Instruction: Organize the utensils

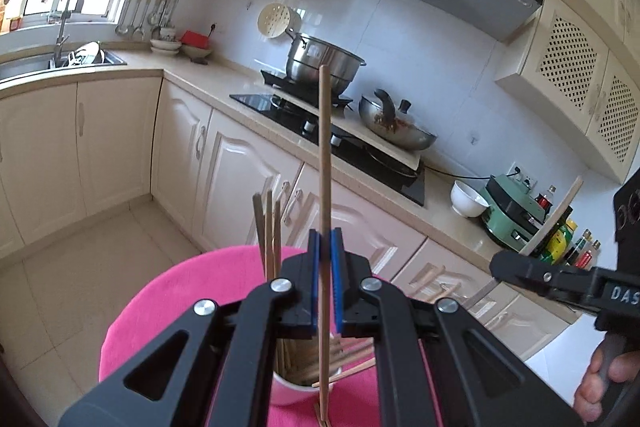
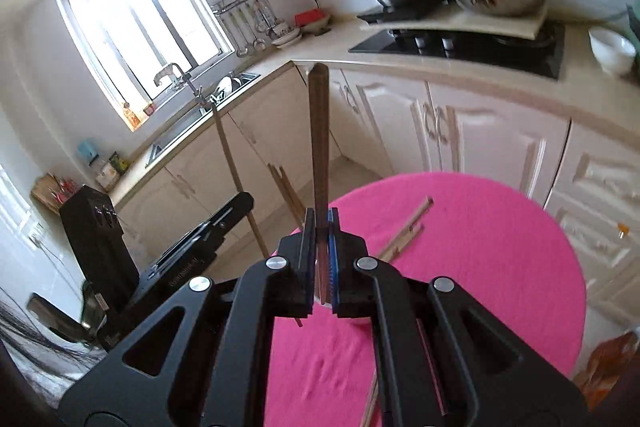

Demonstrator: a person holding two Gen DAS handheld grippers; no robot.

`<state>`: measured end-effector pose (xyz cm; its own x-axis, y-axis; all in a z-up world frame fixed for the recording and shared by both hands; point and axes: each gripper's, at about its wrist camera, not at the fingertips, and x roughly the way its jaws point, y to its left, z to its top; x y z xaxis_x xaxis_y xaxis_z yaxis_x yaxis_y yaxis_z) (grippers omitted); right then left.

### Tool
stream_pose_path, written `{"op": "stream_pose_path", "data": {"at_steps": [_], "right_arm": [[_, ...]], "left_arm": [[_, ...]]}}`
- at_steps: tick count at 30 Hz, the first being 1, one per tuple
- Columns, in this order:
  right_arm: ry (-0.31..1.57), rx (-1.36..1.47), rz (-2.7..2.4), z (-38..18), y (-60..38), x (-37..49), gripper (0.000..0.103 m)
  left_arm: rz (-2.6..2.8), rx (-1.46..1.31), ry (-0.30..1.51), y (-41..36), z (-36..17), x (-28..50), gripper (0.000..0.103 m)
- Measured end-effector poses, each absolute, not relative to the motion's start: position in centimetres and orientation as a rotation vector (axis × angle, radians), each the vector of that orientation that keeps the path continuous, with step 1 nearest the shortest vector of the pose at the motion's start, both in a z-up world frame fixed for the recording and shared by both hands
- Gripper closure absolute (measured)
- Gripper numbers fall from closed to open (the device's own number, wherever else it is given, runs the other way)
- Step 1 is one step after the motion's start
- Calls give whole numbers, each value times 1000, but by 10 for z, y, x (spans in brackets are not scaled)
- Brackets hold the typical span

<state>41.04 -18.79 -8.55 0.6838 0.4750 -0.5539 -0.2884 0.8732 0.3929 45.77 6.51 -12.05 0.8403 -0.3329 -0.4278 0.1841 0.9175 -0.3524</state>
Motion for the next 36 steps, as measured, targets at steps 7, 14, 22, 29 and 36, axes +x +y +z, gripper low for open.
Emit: {"op": "stream_pose_path", "data": {"at_steps": [7, 14, 22, 29, 36], "right_arm": [[723, 222, 415, -96, -175, 428, 98], [784, 174, 407, -117, -163, 433, 97], [846, 115, 381, -143, -150, 436, 97], [882, 75, 370, -162, -138, 434, 97], [877, 67, 373, -169, -133, 433, 97]], "left_arm": [[-261, -294, 461, 63, -122, 478, 97], [-246, -238, 475, 57, -143, 489, 97], [-253, -246, 572, 59, -174, 487, 97], [-279, -265, 666, 62, -186, 477, 90], [-270, -255, 720, 61, -187, 462, 79]]}}
